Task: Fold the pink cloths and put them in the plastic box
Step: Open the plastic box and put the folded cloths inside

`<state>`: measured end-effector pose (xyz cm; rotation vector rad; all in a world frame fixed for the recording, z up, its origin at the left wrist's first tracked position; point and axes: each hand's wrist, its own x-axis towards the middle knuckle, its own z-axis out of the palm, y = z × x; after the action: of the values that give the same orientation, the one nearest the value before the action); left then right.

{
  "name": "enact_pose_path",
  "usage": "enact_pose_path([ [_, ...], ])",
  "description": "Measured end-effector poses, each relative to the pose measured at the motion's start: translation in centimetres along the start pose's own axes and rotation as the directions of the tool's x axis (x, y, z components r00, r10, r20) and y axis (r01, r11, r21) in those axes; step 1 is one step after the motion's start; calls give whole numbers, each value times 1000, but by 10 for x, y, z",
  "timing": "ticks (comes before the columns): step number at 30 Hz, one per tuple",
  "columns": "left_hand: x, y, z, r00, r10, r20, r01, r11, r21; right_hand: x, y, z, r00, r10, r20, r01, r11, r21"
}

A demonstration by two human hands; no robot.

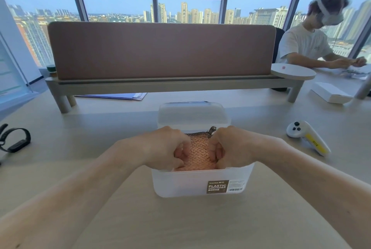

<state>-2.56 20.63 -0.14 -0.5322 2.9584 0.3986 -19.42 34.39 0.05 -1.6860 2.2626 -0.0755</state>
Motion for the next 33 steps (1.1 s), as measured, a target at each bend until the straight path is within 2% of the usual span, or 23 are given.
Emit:
enact_pose_path([
  [2, 1, 2, -3, 998, 3, -57, -2, 1000, 14, 0, -4, -4, 993, -63, -98, 60, 997, -37],
  [4, 2, 5, -5, 999, 6, -36, -5, 999, 49, 2, -7, -5, 986, -124, -112, 117, 991, -63],
  [8, 9, 8, 2, 989, -32, 143, 9, 987, 158, 5, -8, 0, 995, -82, 60, 89, 986, -140],
  [15, 11, 6, 6, 983, -27, 180, -8, 981, 191, 6, -11, 1, 991, 7, 134, 16, 986, -167],
  [18, -3, 5, -15, 992, -63, 107, 60, 998, 30, -1, -10, -9, 999, 22, 47, -17, 995, -93],
  [20, -10, -5, -34, 992, -102, -80, 83, 974, -211, -7, -6, -27, 986, 53, -160, -34, 993, 117],
  [21, -9, -14, -41, 962, -161, -218, 74, 929, -362, -7, -1, -35, 951, 120, -286, -52, 971, 234],
  [22, -4, -28, -40, 902, -267, -338, 76, 871, -485, -5, 8, -41, 900, 232, -368, -93, 929, 357],
  [23, 3, -41, -36, 838, -392, -378, 119, 809, -576, -2, 15, -44, 858, 357, -369, -152, 863, 481],
  [24, 8, -48, -30, 805, -499, -320, 185, 724, -665, 2, 20, -43, 833, 467, -295, -211, 763, 612],
  [25, 14, -51, -20, 804, -568, -179, 245, 590, -770, 6, 23, -39, 833, 526, -172, -245, 630, 737],
  [27, 21, -48, -1, 851, -513, 112, 250, 210, -945, 10, 20, -28, 861, 507, 48, -251, 341, 906],
  [28, 22, -43, 3, 872, -467, 148, 206, 77, -975, 10, 17, -25, 875, 477, 88, -231, 249, 941],
  [30, 23, -42, 3, 876, -467, 119, 105, -56, -993, 11, 15, -26, 878, 473, 73, -169, 164, 972],
  [31, 23, -40, 1, 869, -488, 80, 50, -74, -996, 12, 16, -29, 879, 476, 44, -128, 146, 981],
  [33, 21, -40, -6, 829, -558, -33, -69, -43, -997, 9, 16, -35, 874, 486, -13, -54, 123, 991],
])
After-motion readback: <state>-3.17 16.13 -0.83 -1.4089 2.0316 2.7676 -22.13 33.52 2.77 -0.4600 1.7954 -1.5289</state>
